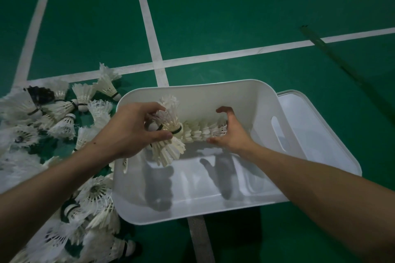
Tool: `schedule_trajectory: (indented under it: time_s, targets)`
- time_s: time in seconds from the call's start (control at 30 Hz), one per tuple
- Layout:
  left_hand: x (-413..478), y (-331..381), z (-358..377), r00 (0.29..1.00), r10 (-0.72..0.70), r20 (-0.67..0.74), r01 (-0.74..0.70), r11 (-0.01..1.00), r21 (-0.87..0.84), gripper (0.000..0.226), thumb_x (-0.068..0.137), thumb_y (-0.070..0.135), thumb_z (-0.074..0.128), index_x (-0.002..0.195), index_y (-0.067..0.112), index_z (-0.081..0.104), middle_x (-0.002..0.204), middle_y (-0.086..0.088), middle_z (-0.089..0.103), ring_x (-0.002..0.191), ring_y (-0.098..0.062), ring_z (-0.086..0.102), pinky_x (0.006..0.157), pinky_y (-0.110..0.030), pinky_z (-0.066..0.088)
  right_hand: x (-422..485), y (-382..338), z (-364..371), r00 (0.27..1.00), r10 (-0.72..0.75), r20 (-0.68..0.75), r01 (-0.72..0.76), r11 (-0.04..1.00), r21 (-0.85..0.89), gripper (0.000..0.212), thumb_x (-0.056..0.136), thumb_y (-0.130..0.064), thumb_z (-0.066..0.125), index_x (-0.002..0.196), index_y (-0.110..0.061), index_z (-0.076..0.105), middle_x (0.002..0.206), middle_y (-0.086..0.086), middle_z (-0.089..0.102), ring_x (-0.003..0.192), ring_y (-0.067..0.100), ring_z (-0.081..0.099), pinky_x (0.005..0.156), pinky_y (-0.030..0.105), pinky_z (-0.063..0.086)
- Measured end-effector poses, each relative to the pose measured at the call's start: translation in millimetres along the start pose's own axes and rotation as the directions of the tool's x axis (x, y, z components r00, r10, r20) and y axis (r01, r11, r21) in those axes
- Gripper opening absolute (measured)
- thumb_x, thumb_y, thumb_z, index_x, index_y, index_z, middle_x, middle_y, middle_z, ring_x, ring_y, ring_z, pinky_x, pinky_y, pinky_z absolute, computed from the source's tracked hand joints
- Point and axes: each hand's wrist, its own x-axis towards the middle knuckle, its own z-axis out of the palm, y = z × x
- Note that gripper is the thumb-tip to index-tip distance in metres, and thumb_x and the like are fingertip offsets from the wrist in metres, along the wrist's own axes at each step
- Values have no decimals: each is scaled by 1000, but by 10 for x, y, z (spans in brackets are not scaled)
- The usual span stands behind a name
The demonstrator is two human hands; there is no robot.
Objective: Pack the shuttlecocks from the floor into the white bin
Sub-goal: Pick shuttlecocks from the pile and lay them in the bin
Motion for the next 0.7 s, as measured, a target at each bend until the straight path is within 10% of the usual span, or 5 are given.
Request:
schedule_trajectory:
  time_s: [0.33, 0.7]
  targets:
    - [85, 113, 98, 996, 48, 75, -51, 998, 39, 58, 66, 36, 82, 118, 22, 62, 105, 2, 65, 89, -13, 60, 69, -23, 41, -138, -304, -391, 999, 36, -20, -40, 933, -358, 84, 65, -41, 86, 130, -35, 33, 120, 6, 49, 102, 23, 54, 88, 36, 49]
    - [64, 226, 131, 977, 143, 159, -152, 987, 46, 42, 67, 35, 82, 104, 28, 64, 88, 9, 65, 81, -12, 62, 66, -23, 49, -521, -890, -137, 918, -368, 149, 364, 930, 56, 66, 73, -8, 81, 117, -38, 42, 124, -10, 47, 94, 16, 64, 77, 33, 60]
